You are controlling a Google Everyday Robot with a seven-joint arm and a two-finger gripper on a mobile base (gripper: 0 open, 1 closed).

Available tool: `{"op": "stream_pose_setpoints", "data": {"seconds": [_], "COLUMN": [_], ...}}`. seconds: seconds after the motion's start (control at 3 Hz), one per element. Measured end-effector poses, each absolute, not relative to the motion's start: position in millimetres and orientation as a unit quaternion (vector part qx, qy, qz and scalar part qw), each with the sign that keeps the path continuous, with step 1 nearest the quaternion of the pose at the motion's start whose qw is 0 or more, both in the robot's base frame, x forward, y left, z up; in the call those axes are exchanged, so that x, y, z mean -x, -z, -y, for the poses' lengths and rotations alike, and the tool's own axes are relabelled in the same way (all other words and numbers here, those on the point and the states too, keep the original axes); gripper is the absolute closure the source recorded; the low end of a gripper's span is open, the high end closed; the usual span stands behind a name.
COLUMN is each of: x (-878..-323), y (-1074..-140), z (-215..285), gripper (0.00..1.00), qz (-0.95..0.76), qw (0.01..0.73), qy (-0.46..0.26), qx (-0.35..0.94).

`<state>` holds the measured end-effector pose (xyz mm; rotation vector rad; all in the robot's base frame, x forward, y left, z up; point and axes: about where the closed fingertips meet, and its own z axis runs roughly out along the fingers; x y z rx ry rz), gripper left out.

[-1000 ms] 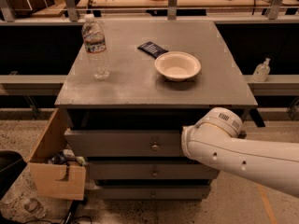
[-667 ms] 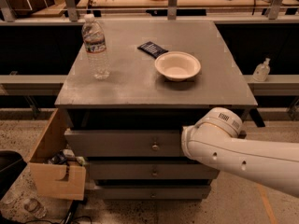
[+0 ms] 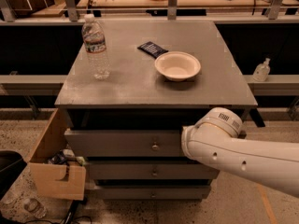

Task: Open top drawer

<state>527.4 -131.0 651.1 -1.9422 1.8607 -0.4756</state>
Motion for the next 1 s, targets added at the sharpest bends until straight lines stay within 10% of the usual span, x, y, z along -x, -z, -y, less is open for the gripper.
{"op": "stream_pose_setpoints", "data": {"seconds": [0.67,1.0], "x": [-527.4,-527.3], "y": [-651.6,-652.6], "z": [131.1,131.2], "gripper": [0.05,0.00], "qz": [-0.667,-0.667], "qw": [0.204,0.204], "qy": [0.171,0.172], "qx": [0.696,0.696]}}
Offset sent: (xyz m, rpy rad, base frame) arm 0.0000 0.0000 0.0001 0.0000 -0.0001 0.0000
